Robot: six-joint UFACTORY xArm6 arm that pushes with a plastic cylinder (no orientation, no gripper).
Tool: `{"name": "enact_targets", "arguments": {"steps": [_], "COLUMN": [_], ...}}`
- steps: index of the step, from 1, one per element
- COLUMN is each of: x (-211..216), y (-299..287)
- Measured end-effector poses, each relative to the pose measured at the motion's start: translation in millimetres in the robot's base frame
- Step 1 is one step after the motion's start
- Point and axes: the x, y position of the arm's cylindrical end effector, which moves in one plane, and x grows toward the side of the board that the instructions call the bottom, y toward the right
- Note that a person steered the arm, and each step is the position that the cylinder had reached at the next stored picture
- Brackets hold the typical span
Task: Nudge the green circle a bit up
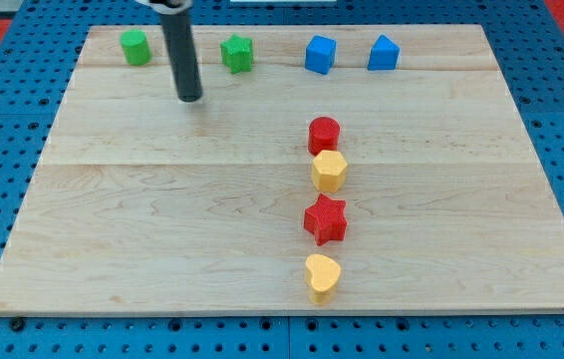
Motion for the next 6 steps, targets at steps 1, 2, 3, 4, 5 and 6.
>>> {"name": "enact_targets", "arguments": {"steps": [1, 2, 3, 4, 5, 6], "x": [-24, -48, -75, -92, -111, -131], "y": [-34, -50, -50, -50, -32, 2]}}
